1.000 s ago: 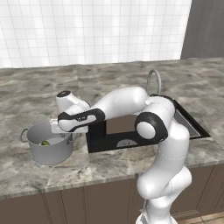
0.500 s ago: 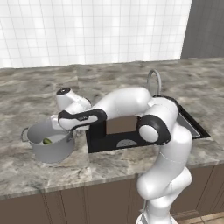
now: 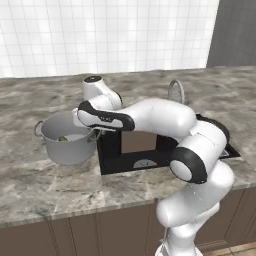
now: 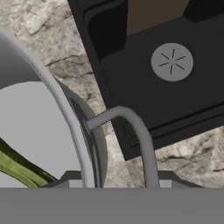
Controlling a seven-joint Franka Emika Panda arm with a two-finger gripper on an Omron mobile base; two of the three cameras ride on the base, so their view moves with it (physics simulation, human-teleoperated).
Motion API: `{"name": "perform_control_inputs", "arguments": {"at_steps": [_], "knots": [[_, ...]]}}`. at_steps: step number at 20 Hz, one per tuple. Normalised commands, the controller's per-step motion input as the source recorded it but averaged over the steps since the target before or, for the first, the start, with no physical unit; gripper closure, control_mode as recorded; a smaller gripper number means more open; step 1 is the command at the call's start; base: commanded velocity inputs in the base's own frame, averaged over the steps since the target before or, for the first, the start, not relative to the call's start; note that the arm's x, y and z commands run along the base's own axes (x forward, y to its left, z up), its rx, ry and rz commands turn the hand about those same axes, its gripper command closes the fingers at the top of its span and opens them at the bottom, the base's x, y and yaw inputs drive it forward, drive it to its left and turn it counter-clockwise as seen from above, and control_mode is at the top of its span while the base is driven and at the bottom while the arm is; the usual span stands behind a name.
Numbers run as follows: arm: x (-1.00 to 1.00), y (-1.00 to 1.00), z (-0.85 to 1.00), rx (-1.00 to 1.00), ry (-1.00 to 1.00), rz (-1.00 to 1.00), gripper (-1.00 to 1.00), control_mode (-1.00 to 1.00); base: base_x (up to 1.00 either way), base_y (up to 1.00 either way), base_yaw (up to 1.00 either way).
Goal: Dump the squash from the pot into the sink. Then turn on the water and wash the squash. Then turn off the water and put the squash back in the pot.
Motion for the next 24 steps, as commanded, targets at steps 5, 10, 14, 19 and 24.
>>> {"name": "perform_control_inputs", "arguments": {"at_steps": [5,10,14,19,24], "knots": [[0.0,-0.7,0.55,0.04,0.0,-0.01,1.0,-1.0,0.0,0.0,0.0],[-0.09,-0.76,0.32,0.0,0.0,0.0,1.0,-1.0,0.0,0.0,0.0],[-0.33,-0.69,0.26,0.0,0.0,0.0,1.0,-1.0,0.0,0.0,0.0],[-0.45,-0.66,0.28,0.0,0.0,0.0,1.0,-1.0,0.0,0.0,0.0],[-0.47,-0.7,0.41,0.0,0.0,0.0,1.0,-1.0,0.0,0.0,0.0]]}}
